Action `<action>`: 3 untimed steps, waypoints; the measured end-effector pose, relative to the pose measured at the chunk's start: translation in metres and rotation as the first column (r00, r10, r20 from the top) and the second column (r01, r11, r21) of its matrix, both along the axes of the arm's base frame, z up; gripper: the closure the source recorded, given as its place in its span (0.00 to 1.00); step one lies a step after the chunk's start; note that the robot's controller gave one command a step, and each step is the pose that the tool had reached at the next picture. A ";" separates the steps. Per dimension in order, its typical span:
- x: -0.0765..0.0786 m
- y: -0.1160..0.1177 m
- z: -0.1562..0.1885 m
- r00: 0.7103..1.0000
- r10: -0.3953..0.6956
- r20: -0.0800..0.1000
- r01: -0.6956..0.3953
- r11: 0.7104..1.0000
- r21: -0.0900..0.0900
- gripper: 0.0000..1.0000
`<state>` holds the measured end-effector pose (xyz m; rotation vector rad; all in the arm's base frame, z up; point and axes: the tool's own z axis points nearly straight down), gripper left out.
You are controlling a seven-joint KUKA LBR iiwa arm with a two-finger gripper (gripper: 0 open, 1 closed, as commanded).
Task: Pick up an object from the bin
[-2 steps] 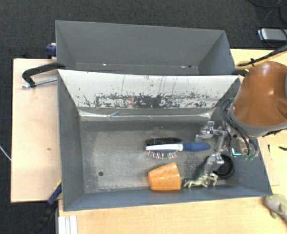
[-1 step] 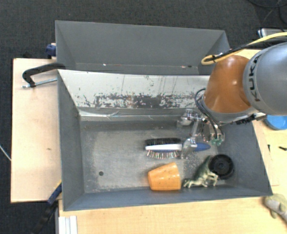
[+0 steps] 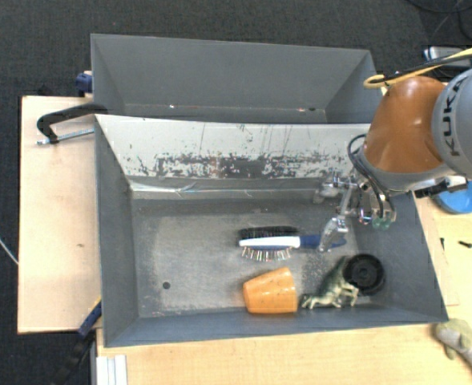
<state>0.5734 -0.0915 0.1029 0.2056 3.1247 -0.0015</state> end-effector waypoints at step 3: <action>0.010 0.101 -0.028 0.952 -0.305 -0.006 0.305 0.952 0.002 0.00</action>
Offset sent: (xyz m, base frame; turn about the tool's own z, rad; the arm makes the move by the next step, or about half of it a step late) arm -0.0099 0.0361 -0.0029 0.2352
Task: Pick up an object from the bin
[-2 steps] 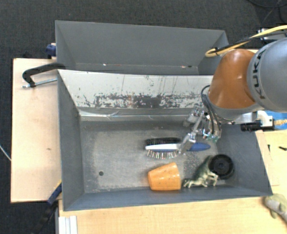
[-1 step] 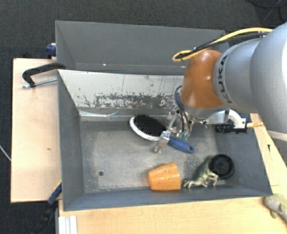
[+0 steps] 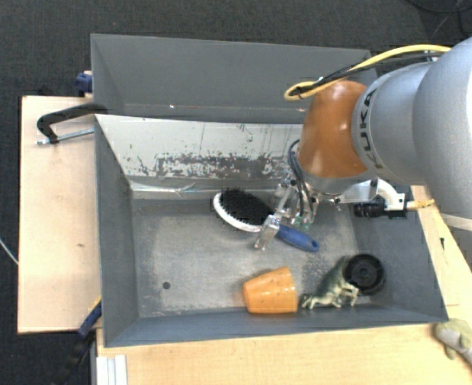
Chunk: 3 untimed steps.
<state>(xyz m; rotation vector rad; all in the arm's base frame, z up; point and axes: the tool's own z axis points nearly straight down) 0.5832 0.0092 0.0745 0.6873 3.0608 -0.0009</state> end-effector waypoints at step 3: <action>0.006 0.002 0.096 1.000 0.004 0.006 -0.004 1.000 0.003 1.00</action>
Offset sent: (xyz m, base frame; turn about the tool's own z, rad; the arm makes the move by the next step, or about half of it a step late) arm 0.0000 0.0000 0.0000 0.0000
